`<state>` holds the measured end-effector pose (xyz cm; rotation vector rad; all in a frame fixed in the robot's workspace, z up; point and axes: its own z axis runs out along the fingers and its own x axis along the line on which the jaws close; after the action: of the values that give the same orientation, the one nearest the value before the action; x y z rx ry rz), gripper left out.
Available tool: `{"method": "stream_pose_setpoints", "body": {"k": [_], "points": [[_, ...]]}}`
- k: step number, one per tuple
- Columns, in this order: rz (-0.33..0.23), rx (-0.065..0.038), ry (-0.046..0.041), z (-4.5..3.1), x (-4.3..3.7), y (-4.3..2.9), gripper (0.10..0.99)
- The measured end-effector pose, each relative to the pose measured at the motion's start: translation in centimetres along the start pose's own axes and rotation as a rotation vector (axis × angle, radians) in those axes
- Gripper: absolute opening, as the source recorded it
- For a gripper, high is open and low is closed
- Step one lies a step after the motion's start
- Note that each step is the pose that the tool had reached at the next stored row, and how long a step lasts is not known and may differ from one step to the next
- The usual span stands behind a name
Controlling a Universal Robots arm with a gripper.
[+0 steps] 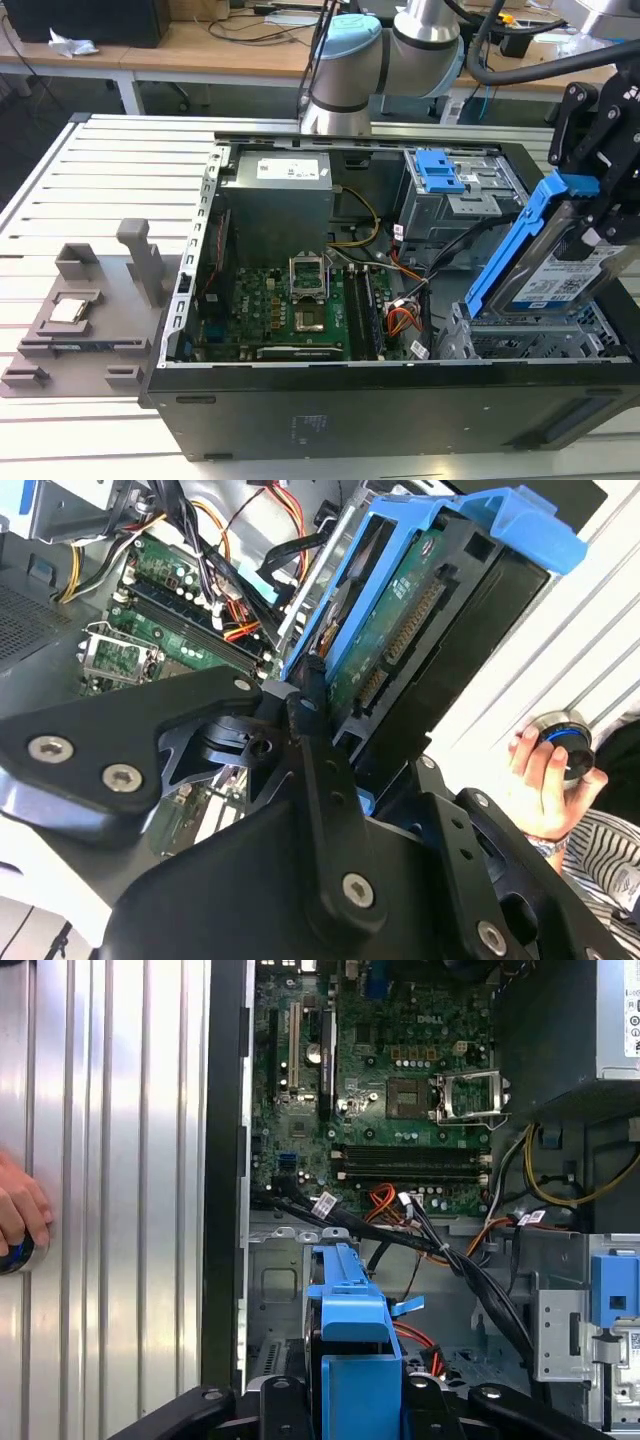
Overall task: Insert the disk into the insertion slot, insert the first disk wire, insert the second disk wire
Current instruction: 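Insert the disk into the insertion slot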
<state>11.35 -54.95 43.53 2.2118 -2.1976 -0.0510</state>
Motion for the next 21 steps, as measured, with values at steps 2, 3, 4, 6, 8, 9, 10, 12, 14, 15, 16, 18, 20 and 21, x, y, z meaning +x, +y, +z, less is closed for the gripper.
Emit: {"method": "stream_pose_setpoints", "body": {"k": [2, 3, 4, 6, 8, 9, 10, 12, 14, 15, 16, 18, 20, 21], "points": [[0.000, 0.000, 0.0001, 0.28, -0.01, -0.01, 0.361], [0.000, 0.000, 0.0002, 0.40, -0.01, -0.01, 0.361], [0.000, 0.000, 0.0007, 0.69, 0.00, -0.01, 0.361], [0.000, 0.000, 0.0001, 1.47, 0.00, -0.01, 0.361], [0.000, 0.000, 0.0003, 2.11, 0.01, -0.03, 0.361], [0.000, 0.000, 0.0002, 2.35, 0.01, -0.04, 0.361], [0.000, 0.000, 0.0002, 2.62, 0.01, -0.05, 0.361], [0.000, 0.000, 0.0002, 3.04, 0.01, -0.07, 0.361], [0.000, 0.000, 0.0002, 3.19, 0.01, -0.08, 0.361], [0.000, 0.000, 0.0003, 3.19, 0.02, -0.08, 0.361], [0.000, 0.000, 0.0002, 3.21, 0.01, -0.08, 0.361], [0.000, 0.000, 0.0003, 3.21, 0.01, -0.08, 0.369], [0.000, 0.000, 0.0000, 3.23, 0.01, -0.08, 0.435], [0.000, 0.000, 0.0002, 3.23, 0.01, -0.08, 0.435]]}}
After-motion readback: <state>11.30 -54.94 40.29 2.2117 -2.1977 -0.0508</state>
